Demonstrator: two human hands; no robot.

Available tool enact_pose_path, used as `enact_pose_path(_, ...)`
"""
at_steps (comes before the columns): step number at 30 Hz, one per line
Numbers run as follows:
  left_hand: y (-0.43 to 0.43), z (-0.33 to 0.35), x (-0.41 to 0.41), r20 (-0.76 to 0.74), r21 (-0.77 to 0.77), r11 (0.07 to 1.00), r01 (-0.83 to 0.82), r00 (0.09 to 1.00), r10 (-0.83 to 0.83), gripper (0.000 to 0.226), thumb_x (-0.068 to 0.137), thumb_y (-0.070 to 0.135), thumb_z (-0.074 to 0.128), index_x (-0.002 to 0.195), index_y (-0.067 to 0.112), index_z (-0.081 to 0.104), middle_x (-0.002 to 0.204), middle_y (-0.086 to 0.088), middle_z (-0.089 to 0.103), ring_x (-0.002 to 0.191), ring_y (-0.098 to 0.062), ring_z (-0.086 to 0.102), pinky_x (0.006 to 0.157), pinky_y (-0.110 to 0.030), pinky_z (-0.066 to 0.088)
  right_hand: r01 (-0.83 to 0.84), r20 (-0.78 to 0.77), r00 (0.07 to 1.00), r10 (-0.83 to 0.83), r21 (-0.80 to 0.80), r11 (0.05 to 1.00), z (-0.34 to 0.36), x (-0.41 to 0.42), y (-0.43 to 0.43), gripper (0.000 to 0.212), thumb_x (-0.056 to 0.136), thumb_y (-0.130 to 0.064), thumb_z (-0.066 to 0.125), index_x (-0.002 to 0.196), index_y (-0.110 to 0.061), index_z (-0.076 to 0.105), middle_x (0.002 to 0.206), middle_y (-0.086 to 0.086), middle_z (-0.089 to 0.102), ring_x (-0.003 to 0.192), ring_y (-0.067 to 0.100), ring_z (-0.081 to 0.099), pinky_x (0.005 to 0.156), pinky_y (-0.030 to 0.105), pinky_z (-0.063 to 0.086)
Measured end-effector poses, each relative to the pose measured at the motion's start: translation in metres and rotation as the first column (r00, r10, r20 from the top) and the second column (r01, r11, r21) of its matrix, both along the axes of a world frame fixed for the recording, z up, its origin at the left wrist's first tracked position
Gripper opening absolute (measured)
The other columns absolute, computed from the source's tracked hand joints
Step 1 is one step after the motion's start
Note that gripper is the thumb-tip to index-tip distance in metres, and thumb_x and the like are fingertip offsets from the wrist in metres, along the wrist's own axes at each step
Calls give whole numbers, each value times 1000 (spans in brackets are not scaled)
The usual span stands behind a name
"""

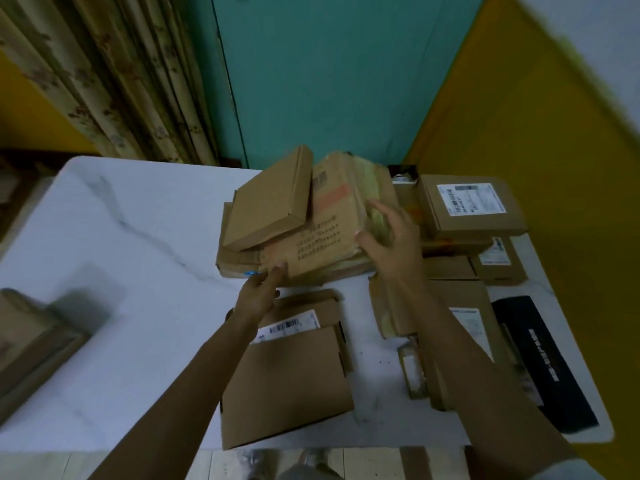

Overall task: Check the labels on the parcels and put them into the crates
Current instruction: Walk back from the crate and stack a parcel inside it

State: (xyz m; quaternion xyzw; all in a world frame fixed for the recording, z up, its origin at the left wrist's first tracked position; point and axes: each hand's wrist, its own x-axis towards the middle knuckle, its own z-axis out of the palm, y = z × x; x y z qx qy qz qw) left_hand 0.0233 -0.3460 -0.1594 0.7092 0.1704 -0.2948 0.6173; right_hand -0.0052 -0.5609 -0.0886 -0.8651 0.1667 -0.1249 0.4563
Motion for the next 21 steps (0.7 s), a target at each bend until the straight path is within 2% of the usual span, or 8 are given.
enact_pose_path(4, 14, 3, -7, -9, 36, 993, 110, 994, -110, 68, 90, 62, 39, 139, 15, 40, 141, -11, 47, 124, -31, 49, 100, -42, 42, -46, 64, 996, 60, -193, 980, 13, -15, 35, 68, 66, -62, 57, 130, -42, 49, 143, -6, 42, 132, 19, 35, 103, 57, 36)
enact_pose_path(9, 34, 6, -16, -41, 15, 989, 147, 988, -146, 66, 95, 62, 23, 138, 16, 43, 141, -9, 48, 123, -26, 50, 103, -40, 40, -88, 90, 987, 137, -414, 906, 34, -29, 76, 73, 63, -65, 57, 129, -35, 52, 144, -2, 42, 135, 21, 32, 101, 62, 32)
enact_pose_path(11, 39, 9, -20, -50, -24, 991, 134, 990, -135, 58, 96, 61, 21, 131, 22, 45, 129, -4, 52, 110, -20, 53, 92, -35, 41, -105, 96, 982, 165, -449, 887, 42, -34, 90, 73, 63, -65, 57, 128, -32, 53, 144, -2, 41, 135, 21, 32, 102, 60, 32)
enact_pose_path(14, 48, 10, -25, -94, -50, 995, 85, 992, -90, 59, 97, 59, 20, 134, 20, 45, 115, -1, 53, 91, -13, 53, 83, -34, 37, -129, 87, 977, 197, -493, 860, 52, -37, 107, 73, 62, -65, 58, 127, -32, 54, 144, -3, 41, 134, 18, 30, 103, 55, 30)
enact_pose_path(18, 59, 9, -28, -75, -45, 994, 104, 991, -107, 56, 98, 57, 20, 130, 21, 48, 119, -5, 57, 97, -17, 55, 86, -36, 39, -180, 47, 971, 233, -497, 849, 63, -42, 124, 71, 63, -58, 65, 125, -26, 58, 144, -1, 42, 135, 21, 32, 103, 59, 31)
enact_pose_path(21, 66, 16, -33, -34, -55, 986, 157, 987, -159, 52, 99, 54, 24, 121, 18, 55, 116, -6, 62, 91, -12, 59, 85, -31, 41, -158, 67, 972, 225, -522, 838, 82, -54, 130, 69, 62, -49, 72, 123, -18, 61, 141, 6, 47, 131, 29, 41, 100, 60, 34)
